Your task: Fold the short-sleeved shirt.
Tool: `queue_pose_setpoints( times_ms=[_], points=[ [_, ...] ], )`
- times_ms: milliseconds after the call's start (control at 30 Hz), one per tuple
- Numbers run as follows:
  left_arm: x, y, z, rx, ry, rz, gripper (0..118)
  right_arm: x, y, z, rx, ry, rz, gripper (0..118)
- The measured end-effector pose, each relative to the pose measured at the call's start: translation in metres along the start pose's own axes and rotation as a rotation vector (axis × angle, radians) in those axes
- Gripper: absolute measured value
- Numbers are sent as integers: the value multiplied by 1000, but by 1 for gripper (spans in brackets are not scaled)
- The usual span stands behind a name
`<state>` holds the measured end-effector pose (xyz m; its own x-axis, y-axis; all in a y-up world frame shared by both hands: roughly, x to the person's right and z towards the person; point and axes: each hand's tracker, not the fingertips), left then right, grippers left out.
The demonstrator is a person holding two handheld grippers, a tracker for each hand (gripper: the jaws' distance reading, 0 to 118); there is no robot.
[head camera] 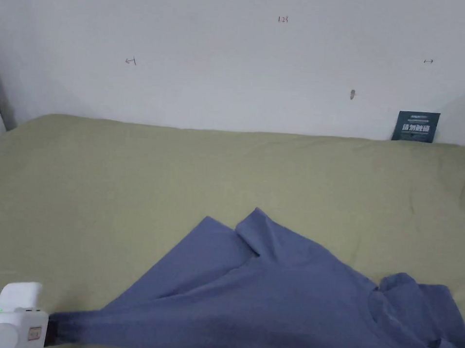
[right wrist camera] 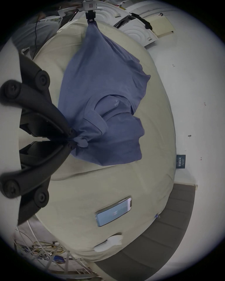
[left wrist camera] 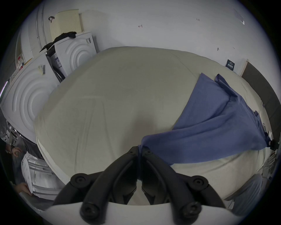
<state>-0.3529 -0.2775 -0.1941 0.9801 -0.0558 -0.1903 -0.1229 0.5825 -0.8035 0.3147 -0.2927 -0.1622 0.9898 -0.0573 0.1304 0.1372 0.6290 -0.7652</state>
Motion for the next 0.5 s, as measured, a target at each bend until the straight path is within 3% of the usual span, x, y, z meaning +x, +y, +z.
queue_pose_setpoints(
  times_ms=[133, 167, 200, 233, 267, 300, 367, 500],
  points=[
    [-5, -12, 1, -14, -20, 10, 3, 11, -13, 1, 4, 27, -105, 7],
    [-2, -14, 3, -12, -25, 11, 3, 11, -13, 2, 2, 26, -108, 20],
    [-1, -16, 4, -2, -32, 9, 10, 9, -12, 2, 0, 20, -112, 64],
    [-2, -17, 4, 6, -37, 10, 34, 9, -12, 3, -7, 15, -108, 102],
    [-3, -16, 5, -1, -37, 8, 76, 8, -13, 4, -16, 10, -108, 118],
    [-6, -19, 3, -15, -45, 9, 118, 5, -14, 8, -5, 8, -110, 114],
    [-12, -19, 15, 28, -49, 7, 118, -5, -10, 20, 44, 26, -104, 113],
    [-9, -23, 45, 116, -30, -13, 117, -45, -6, 37, 114, 18, 33, 111]
  ],
)
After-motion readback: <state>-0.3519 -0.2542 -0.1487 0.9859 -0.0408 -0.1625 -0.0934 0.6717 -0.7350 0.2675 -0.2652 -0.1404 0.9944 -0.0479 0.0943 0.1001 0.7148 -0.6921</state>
